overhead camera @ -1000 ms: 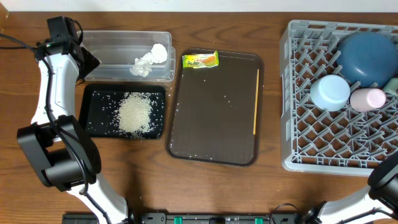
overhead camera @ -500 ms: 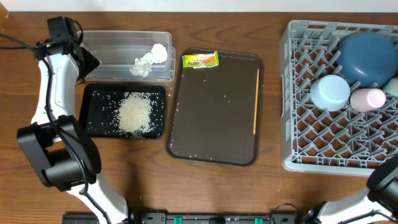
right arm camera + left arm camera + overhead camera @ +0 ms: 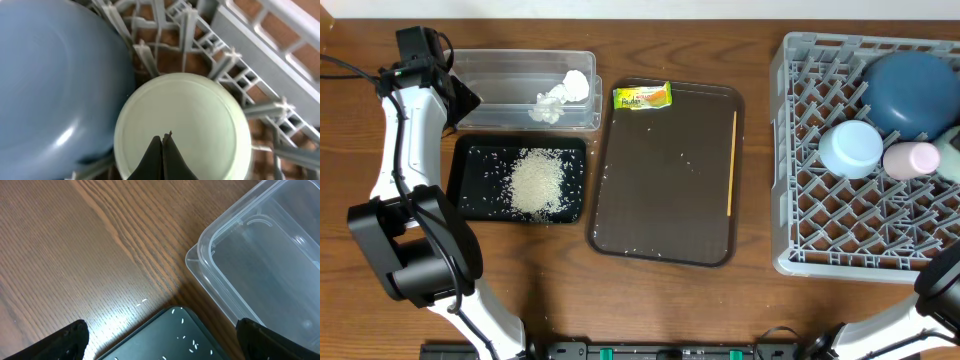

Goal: Sort waste into correct bins and load items into the dishwasher rack
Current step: 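Reach the right gripper to the chopstick on the brown tray and grasp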

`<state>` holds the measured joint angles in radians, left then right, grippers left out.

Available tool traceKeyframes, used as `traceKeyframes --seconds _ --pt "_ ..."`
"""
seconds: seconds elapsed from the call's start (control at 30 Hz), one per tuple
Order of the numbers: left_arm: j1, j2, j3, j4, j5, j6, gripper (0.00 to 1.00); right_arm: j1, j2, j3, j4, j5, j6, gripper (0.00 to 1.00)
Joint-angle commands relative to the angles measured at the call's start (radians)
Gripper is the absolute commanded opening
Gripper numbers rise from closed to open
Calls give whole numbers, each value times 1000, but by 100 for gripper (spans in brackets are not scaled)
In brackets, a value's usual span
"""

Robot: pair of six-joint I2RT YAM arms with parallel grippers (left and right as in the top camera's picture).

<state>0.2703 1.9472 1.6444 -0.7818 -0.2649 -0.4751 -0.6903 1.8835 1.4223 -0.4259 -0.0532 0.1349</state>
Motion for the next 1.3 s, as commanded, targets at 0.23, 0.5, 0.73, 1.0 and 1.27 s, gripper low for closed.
traceKeyframes --seconds 0.23,0.5,0.73,1.0,1.27 --pt "2 9 0 -3 -6 -9 96 -5 -301 5 -61 -66 146 4" --pt "2 9 0 -3 -6 -9 96 101 -445 5 68 -732 194 43" --pt "2 9 0 -3 -6 -9 96 443 -433 5 -34 -560 153 89" --pt "2 9 0 -3 -6 -9 96 920 -303 5 -263 42 148 99" --pt "2 9 0 -3 -6 -9 96 1094 -109 4 -277 5 163 99"
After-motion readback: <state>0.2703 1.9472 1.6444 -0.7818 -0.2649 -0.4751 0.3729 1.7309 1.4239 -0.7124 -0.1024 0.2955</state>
